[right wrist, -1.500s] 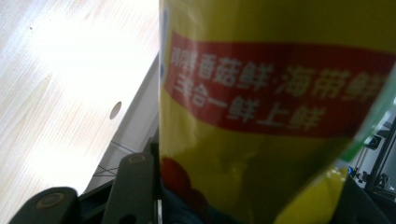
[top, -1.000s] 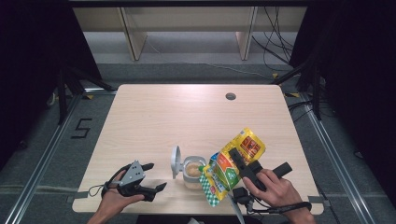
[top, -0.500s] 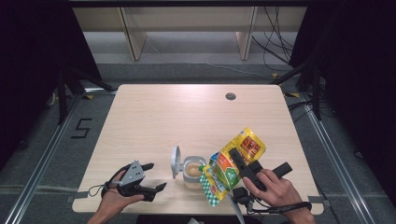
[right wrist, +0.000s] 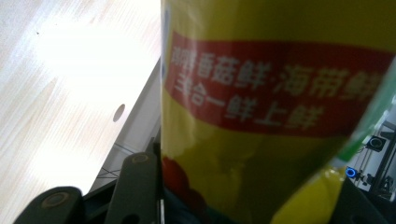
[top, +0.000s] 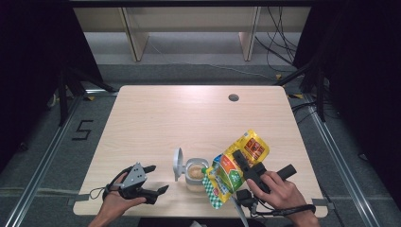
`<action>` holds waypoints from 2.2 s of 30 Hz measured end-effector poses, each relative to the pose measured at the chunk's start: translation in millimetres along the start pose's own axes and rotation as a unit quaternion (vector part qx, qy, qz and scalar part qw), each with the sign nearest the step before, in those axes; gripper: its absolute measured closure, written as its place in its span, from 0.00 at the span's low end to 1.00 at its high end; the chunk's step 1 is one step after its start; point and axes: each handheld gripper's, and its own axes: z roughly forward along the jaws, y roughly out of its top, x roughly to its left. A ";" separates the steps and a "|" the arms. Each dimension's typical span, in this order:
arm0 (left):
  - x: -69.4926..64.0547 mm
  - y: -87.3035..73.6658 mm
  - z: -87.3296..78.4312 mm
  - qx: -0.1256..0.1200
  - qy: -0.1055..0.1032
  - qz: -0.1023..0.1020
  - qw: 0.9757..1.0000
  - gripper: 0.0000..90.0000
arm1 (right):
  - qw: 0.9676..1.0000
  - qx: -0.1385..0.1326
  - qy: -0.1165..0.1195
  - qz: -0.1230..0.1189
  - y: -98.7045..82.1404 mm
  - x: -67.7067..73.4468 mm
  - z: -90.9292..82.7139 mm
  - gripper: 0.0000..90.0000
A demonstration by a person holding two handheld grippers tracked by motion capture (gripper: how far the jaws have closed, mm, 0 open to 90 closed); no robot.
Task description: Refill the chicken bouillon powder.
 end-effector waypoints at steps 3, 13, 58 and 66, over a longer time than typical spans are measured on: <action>-0.5 0.0 0.5 -0.004 -0.001 -0.005 1.000 0.18 | 1.000 -0.007 0.000 -0.016 -0.3 -2.4 1.2 0.66; 1.0 0.4 0.1 -0.004 -0.002 0.004 1.000 0.18 | 1.000 -0.014 -0.001 0.020 -4.0 2.7 2.9 0.67; 0.5 0.6 -0.5 -0.004 -0.001 0.001 1.000 0.18 | 0.975 -0.074 0.054 0.202 -14.4 21.4 13.2 0.69; 0.5 1.1 -2.2 -0.004 -0.003 -0.001 1.000 0.18 | 0.943 -0.109 0.085 0.301 -20.7 30.0 16.8 0.70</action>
